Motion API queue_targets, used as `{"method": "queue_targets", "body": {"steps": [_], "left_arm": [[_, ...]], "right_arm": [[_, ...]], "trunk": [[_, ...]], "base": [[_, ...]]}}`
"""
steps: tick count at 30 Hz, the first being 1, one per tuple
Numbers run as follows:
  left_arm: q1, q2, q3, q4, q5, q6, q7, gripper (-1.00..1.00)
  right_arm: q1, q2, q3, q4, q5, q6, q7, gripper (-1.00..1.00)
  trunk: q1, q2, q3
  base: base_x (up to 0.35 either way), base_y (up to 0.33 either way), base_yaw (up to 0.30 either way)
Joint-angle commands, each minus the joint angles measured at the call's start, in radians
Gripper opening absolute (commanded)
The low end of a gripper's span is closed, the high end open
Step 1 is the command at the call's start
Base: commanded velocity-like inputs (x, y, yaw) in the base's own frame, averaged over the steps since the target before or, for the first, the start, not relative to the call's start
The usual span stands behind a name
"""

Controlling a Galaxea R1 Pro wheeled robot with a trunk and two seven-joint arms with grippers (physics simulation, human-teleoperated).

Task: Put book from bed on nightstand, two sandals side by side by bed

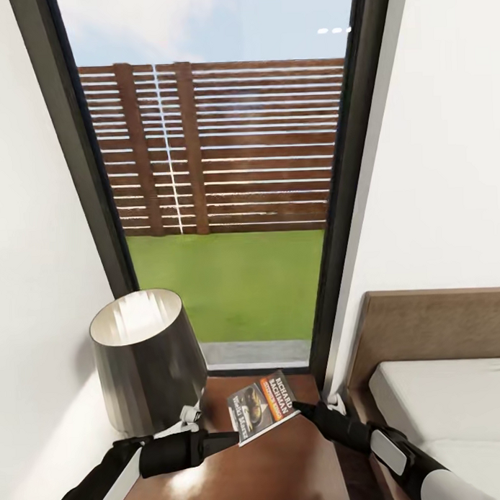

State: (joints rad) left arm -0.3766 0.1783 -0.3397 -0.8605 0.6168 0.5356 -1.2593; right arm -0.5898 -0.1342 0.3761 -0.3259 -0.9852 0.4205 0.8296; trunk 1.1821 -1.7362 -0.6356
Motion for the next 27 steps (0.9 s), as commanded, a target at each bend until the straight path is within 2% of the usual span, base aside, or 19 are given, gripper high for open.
{"method": "queue_targets", "body": {"steps": [1,5,17,20,23,27], "left_arm": [[-0.001,0.001,-0.004,0.0,0.009,0.011,0.0,1.0],[-0.001,0.001,-0.005,0.0,0.009,0.011,0.0,1.0],[-0.001,0.002,-0.004,0.0,0.009,0.011,0.0,1.0],[-0.001,0.028,0.003,-0.001,0.013,0.013,-0.006,1.0],[0.001,0.041,0.003,0.004,0.014,0.012,-0.006,1.0],[0.001,0.043,0.007,0.006,0.013,0.012,-0.005,1.0]], "right_arm": [[-0.001,-0.001,0.004,-0.001,-0.01,0.007,0.016,-1.0],[-0.001,-0.001,0.004,0.0,-0.01,0.007,0.061,-1.0],[-0.001,-0.001,0.004,0.01,-0.01,0.005,0.065,-1.0],[0.0,-0.003,0.003,0.01,-0.012,0.006,0.066,-1.0],[0.001,-0.003,0.003,0.011,-0.011,0.006,0.066,-1.0],[0.001,0.0,0.004,0.011,-0.01,0.004,0.065,-1.0]], "trunk": [[0.004,-0.008,-0.004],[0.019,-0.036,-0.017],[0.065,-0.12,-0.054],[0.077,-0.141,-0.064],[0.088,-0.162,-0.073],[0.104,-0.19,-0.086]], "base": [[0.0,0.0,0.0],[0.0,0.0,0.0],[0.0,0.0,0.0],[0.0,0.0,0.0],[0.0,0.0,0.0],[0.0,0.0,0.0]]}}
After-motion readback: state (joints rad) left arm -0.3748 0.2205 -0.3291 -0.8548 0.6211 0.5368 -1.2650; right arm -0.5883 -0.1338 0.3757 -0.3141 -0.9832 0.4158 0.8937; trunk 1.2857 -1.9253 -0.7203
